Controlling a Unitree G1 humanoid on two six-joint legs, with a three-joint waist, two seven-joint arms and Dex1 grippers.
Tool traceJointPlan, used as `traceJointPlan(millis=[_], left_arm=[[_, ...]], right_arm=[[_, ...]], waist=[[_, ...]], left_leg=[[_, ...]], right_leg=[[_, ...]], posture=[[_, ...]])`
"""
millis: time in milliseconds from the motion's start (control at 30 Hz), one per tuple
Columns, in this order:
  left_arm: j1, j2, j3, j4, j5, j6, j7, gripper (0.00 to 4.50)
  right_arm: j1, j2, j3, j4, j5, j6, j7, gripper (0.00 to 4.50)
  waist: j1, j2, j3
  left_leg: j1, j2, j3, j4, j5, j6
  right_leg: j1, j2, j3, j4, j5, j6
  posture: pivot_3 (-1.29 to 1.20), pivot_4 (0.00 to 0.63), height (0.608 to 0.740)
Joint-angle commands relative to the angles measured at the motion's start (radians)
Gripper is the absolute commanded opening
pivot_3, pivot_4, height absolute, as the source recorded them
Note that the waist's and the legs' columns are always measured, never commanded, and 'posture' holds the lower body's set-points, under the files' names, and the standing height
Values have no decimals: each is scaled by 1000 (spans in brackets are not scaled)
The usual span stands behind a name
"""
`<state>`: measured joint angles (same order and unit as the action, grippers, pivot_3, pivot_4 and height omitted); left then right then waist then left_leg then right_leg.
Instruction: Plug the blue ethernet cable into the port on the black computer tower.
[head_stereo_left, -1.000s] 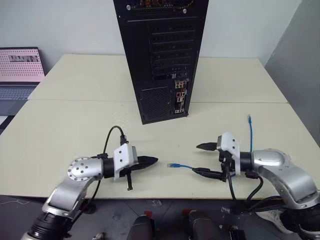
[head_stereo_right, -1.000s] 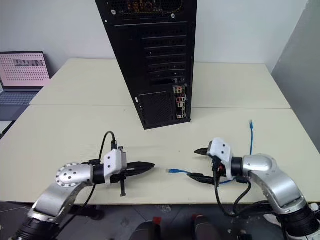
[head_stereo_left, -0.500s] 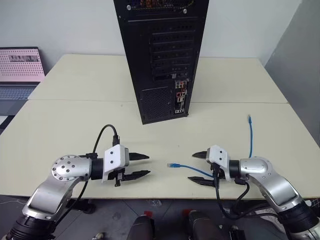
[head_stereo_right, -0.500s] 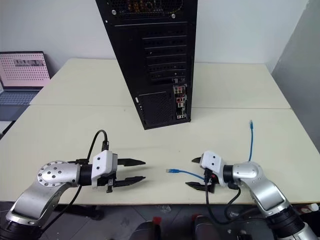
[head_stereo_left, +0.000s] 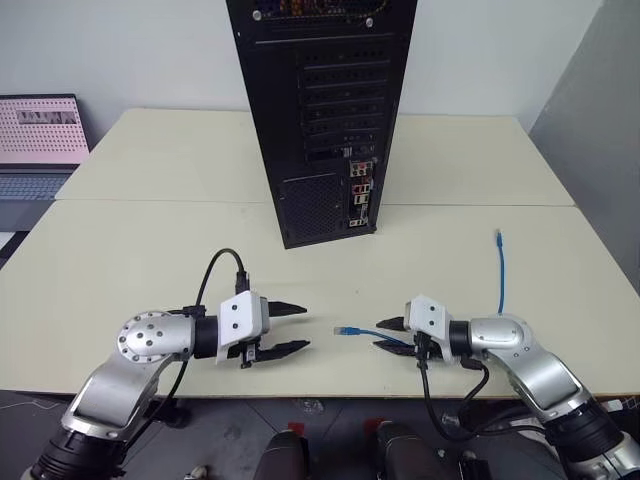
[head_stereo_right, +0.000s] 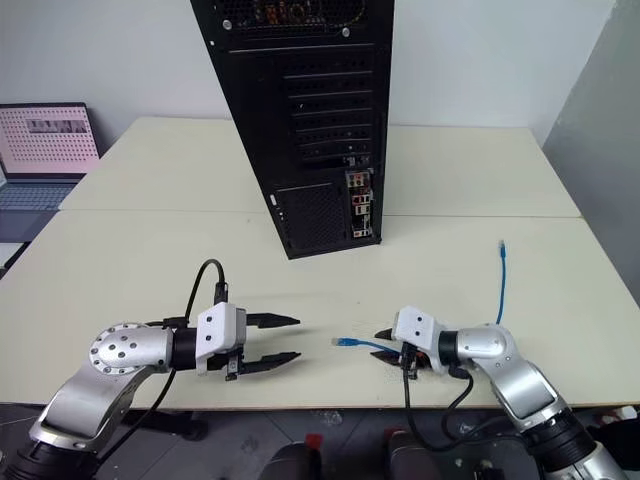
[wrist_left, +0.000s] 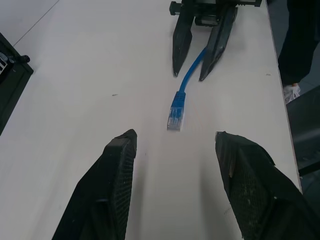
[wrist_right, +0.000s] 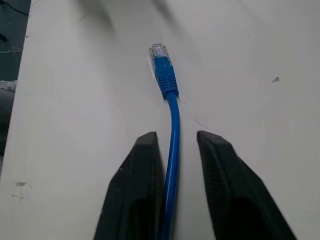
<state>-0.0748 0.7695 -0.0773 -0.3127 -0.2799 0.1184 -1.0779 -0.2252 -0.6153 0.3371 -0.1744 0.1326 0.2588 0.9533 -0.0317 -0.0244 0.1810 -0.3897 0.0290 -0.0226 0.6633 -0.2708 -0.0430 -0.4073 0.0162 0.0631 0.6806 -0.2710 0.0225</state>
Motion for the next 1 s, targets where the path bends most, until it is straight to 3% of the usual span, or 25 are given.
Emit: traceJointPlan(millis=[33, 67, 367, 700, 733, 1000], left_arm=[[-8, -15, -16, -12, 12, -25, 7, 2640], [-8, -20, -21, -9, 17, -29, 6, 2640], [-43, -49, -65, 27, 20, -28, -13, 2640], [-98, -82, -76, 58, -18, 20, -27, 2640], [-101, -83, -73, 56, -22, 27, -30, 2296], [-100, -67, -74, 42, -45, 63, -63, 761]], right_arm=[[-15, -6, -13, -32, 2, 29, 8, 256], [-18, -7, -16, -45, 6, 35, 10, 72], [-63, -12, -34, -186, 73, 132, 43, 72], [-96, -20, -25, -215, 94, 170, 50, 72], [-97, -21, -24, -214, 93, 169, 50, 0], [-102, -26, -20, -210, 85, 158, 55, 0]], waist=[[0, 0, 0], [0, 0, 0], [-1, 0, 0], [0, 0, 0], [0, 0, 0], [0, 0, 0]], left_leg=[[0, 0, 0, 0, 0, 0], [0, 0, 0, 0, 0, 0], [0, 0, 0, 0, 0, 0], [0, 0, 0, 0, 0, 0], [0, 0, 0, 0, 0, 0], [0, 0, -1, 0, 0, 0]], right_leg=[[0, 0, 0, 0, 0, 0], [0, 0, 0, 0, 0, 0], [0, 0, 0, 0, 1, -2], [0, 0, -1, 0, 1, -2], [0, 0, -1, 0, 1, -2], [0, 0, -1, 0, 1, -2]], posture=[[0, 150, 740], [0, 150, 740], [0, 150, 740], [0, 150, 740], [0, 150, 740], [0, 150, 740]])
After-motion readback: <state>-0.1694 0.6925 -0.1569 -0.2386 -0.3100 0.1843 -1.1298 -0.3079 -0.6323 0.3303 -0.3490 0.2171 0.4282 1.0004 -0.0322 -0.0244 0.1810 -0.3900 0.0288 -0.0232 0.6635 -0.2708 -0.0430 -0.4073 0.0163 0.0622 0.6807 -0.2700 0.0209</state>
